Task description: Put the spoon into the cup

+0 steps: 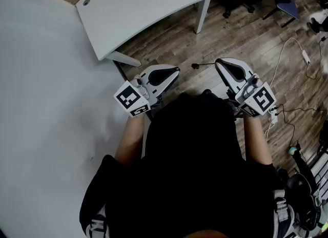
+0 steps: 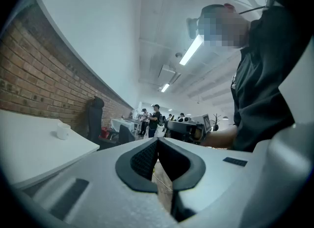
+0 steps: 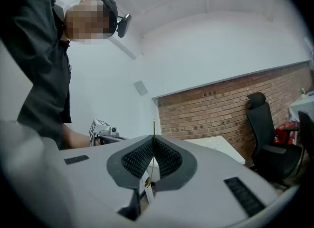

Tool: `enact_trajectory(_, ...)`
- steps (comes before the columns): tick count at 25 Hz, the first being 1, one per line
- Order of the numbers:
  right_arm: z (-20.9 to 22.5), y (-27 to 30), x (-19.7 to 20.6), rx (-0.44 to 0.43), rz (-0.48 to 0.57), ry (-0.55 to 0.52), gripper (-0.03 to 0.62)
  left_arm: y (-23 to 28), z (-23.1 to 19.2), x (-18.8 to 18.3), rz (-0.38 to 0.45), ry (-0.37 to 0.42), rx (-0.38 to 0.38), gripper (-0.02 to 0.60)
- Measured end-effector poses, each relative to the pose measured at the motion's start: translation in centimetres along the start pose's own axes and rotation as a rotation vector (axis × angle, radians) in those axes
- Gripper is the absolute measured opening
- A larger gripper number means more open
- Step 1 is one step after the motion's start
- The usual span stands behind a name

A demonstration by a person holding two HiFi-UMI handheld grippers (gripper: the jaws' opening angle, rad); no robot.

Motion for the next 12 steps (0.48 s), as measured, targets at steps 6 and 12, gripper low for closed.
enact_trajectory(6,-0.5,0.0,-0.6,0.001,-0.009,-0.041,0.008,0.4,0.2,0.3,-0.010,-0.011,0.049,0.017)
enact_trajectory(12,-0.3,-1.5,-0.1,0.053,0.009,-0.026,0.009,0.9,-0.1,1.3,-0.008,-0.020,0.091,0.017)
Point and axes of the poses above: the fingertips, and each gripper's own axes: y forward along the fingers, z to its right, x out of its underside, the point moved 8 cm from there along -y, backward along the fingers, and after that the axes turned 4 degrees about -y, right-handed, at the moved point
